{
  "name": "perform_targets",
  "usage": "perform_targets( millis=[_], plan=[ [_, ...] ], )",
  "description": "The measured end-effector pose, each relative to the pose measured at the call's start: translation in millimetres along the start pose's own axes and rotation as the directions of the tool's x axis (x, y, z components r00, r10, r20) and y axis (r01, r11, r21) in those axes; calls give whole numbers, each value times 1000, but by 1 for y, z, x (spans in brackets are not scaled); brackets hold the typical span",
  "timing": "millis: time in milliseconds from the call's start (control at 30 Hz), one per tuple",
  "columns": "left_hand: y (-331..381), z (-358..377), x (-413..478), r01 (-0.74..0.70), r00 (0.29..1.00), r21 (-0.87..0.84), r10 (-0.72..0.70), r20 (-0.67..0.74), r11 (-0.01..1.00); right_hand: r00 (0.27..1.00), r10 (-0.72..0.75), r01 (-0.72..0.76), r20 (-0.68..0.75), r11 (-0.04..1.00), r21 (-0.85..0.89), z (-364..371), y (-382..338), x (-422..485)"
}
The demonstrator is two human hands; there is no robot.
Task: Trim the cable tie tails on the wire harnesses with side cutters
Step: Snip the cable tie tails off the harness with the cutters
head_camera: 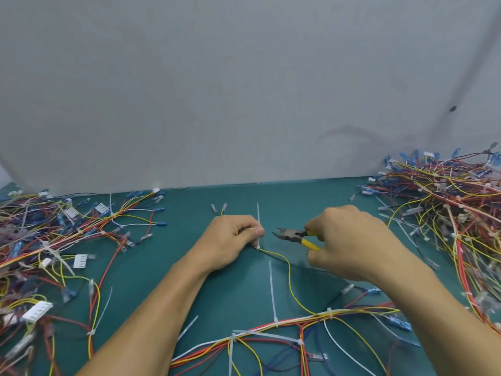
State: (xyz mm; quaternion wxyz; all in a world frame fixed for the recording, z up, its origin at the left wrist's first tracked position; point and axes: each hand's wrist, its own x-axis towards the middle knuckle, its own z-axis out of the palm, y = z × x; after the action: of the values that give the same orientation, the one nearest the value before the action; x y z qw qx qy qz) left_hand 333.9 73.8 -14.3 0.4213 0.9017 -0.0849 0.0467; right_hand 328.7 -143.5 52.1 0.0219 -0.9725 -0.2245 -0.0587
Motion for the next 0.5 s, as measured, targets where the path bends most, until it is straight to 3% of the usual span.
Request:
perform_targets(
  millis=[500],
  plan=[
    [3,1,2,38,999,57,-37,-22,998,996,-6,1,86,998,55,30,-23,2]
  ],
)
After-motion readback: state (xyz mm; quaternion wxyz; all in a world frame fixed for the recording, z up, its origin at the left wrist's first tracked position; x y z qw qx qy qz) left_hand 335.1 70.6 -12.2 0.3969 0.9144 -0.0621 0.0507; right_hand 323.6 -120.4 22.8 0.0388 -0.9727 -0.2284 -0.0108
